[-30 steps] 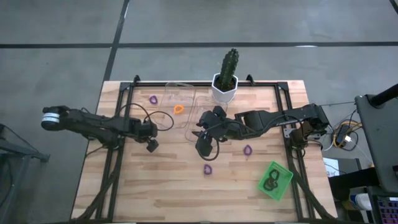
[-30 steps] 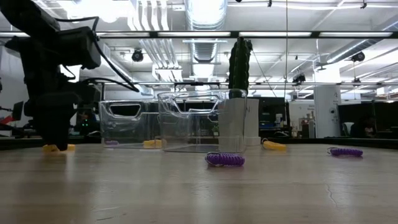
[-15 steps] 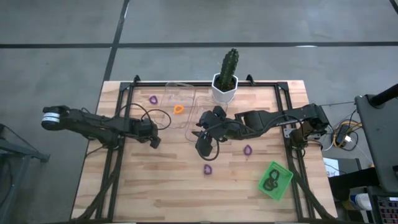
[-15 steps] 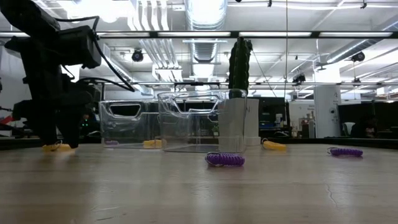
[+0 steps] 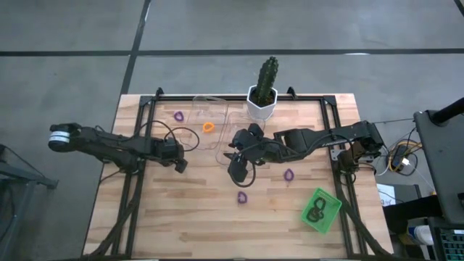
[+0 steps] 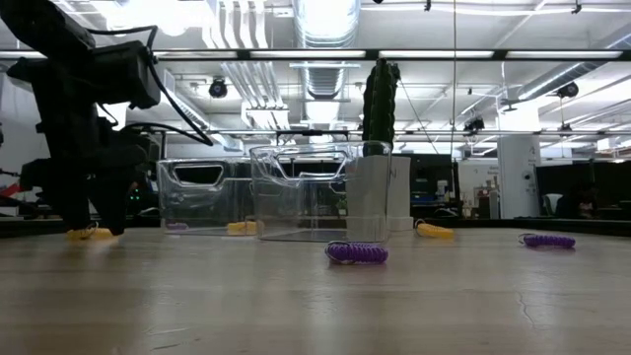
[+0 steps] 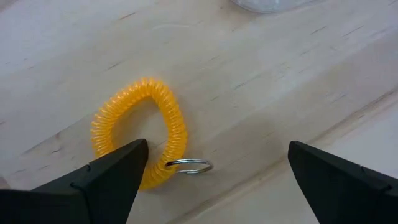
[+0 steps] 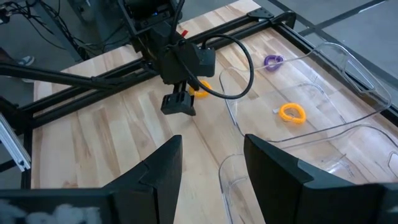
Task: Sort spring keychains
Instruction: Put the left yellow spring keychain into the left transparent bin
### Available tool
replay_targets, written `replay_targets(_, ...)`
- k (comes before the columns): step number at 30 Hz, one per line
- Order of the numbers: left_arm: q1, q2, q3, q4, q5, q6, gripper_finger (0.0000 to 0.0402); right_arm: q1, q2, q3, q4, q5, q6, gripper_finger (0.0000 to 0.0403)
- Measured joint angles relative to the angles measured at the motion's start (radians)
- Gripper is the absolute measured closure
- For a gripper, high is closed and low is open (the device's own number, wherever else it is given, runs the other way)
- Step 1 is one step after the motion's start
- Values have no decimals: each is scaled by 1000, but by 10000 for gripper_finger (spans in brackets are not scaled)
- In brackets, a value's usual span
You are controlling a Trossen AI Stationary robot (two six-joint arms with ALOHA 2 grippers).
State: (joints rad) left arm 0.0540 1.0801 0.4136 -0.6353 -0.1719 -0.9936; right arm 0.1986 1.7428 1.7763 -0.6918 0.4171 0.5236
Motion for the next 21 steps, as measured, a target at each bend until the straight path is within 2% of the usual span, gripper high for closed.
replay_targets(9,0,0,-8,-2,-9,-3,11,0,0,0,0,0,0,234)
replay_targets(12,0,0,-15,-4,-13,-29,24,0,0,0,0,0,0,234)
replay_targets(16,1,0,-39,-8,-21,-61,81,0,0,0,0,0,0,234)
replay_targets(21,2,0,-66,-18,-36,-97,201,0,0,0,0,0,0,234)
